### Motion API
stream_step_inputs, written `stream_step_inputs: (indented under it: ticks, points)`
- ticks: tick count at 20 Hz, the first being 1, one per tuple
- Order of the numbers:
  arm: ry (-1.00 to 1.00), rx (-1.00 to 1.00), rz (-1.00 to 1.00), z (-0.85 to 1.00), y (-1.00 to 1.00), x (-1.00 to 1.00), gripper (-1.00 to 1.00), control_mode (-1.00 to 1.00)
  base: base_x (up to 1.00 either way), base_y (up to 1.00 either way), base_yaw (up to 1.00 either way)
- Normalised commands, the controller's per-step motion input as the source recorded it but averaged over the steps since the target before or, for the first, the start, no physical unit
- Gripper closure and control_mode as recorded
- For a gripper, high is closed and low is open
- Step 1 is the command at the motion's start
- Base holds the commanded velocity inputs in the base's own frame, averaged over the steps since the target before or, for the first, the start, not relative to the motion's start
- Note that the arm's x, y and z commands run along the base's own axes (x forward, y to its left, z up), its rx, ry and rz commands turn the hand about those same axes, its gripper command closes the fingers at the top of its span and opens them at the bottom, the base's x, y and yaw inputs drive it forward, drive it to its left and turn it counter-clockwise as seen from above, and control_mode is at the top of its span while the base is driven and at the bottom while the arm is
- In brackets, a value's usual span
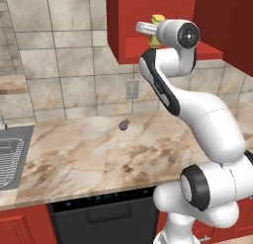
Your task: Pick the mustard and shaker from the counter and place them in the cabinet.
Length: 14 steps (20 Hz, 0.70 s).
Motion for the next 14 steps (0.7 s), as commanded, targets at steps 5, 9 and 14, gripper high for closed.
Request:
stream_step_inputs:
  ticks: [5, 9, 14]
  points:
    - [0.04, 0.00, -0.09, 0.00, 0.00, 0.44, 1.00, -1.00, 0.00, 0.00, 0.00]
    - [0.00, 0.00, 0.00, 0.00, 0.00, 0.06, 1.00, -1.00, 0.00, 0.00, 0.00]
    - [0.00, 0.00, 0.00, -0.03, 0.00, 0.03, 1.00, -1.00, 0.00, 0.00, 0.00]
